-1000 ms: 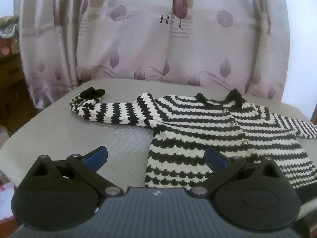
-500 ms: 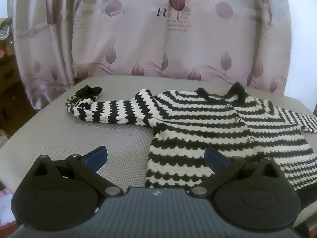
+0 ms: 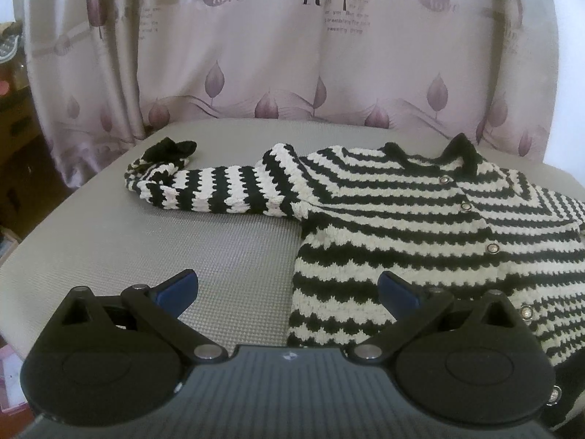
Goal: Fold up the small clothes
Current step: 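Hover both grippers over the striped cardigan, approaching its sleeves, then grasp the sleeve cuff nearest the left gripper with the left gripper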
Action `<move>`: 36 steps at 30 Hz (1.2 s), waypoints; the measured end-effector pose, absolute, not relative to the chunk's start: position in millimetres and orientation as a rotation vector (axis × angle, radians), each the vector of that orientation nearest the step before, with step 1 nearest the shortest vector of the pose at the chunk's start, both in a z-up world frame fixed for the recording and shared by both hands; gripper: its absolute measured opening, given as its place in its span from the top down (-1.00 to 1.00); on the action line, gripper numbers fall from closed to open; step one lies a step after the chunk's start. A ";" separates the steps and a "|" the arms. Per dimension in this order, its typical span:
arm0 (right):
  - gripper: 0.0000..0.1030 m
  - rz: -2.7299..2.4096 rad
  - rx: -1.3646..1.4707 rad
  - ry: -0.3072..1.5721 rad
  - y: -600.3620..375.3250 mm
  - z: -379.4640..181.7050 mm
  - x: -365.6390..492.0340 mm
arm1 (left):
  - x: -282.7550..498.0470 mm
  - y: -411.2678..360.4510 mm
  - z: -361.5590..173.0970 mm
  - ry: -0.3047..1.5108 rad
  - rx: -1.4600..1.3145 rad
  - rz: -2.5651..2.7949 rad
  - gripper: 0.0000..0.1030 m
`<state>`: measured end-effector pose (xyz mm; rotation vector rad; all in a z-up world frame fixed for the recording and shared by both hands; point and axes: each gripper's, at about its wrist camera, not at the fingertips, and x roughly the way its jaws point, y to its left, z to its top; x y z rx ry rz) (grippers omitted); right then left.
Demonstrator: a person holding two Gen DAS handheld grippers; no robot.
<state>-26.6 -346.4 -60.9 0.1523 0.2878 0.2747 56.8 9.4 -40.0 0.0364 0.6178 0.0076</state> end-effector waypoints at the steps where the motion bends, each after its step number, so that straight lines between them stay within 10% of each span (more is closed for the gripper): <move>1: -1.00 0.276 0.150 0.292 -345.2 -61.6 -24.9 | 57.9 9.8 -40.9 0.620 0.038 0.009 -1.00; 36: -1.00 0.283 0.154 0.481 -332.6 -100.3 30.9 | 245.3 177.0 -37.6 0.458 0.349 0.011 -0.90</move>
